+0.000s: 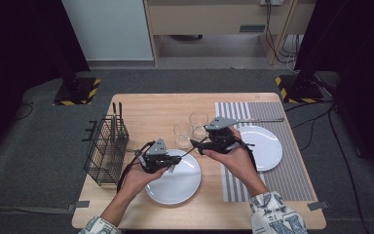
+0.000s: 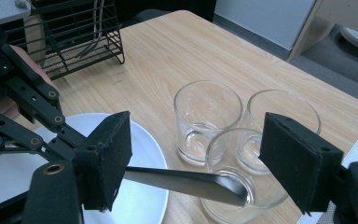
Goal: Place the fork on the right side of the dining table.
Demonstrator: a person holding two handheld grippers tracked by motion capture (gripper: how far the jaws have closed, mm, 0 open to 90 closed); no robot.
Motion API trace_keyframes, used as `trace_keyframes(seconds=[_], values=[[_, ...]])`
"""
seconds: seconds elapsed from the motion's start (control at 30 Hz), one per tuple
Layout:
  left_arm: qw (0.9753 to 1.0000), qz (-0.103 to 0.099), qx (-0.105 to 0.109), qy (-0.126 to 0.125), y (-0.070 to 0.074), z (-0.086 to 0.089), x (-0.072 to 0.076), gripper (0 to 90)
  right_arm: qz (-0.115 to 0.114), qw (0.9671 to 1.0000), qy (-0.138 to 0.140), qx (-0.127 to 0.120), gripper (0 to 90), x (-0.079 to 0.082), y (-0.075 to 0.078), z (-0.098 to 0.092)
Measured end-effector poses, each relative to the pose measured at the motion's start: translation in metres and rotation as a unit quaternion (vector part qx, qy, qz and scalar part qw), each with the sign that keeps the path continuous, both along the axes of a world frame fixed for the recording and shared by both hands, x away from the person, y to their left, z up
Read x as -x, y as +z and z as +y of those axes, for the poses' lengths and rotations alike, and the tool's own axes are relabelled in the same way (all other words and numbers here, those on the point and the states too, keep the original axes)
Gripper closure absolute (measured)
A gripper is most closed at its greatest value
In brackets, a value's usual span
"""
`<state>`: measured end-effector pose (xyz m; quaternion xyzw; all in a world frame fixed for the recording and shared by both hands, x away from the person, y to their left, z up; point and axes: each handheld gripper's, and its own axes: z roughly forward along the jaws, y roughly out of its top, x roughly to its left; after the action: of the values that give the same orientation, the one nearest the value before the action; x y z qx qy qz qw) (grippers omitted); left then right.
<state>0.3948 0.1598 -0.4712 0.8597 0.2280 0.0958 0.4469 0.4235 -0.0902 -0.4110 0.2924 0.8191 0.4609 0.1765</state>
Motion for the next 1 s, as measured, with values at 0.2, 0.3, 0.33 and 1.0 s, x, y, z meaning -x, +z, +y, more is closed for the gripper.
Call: trace_keyframes(seconds=[0.2, 0.3, 0.33, 1.0], values=[[1.0, 0.005, -0.004, -0.003, -0.002, -0.002, 0.0, 87.7, -0.008, 0.9998, -0.002, 0.018, 24.8, 0.002, 0.0, -0.002], [1.0, 0.004, -0.004, -0.003, -0.003, -0.002, 0.0, 87.7, -0.009, 0.9998, -0.006, 0.018, 25.1, 0.003, 0.001, -0.004], [1.0, 0.005, -0.002, -0.002, -0.002, -0.002, 0.0, 87.7, -0.009, 0.9998, -0.006, 0.016, 26.2, 0.002, 0.002, -0.005], [1.0, 0.006, -0.001, -0.004, -0.002, -0.001, 0.0, 87.2, -0.005, 0.9997, -0.016, 0.017, 34.5, 0.003, -0.001, -0.02]])
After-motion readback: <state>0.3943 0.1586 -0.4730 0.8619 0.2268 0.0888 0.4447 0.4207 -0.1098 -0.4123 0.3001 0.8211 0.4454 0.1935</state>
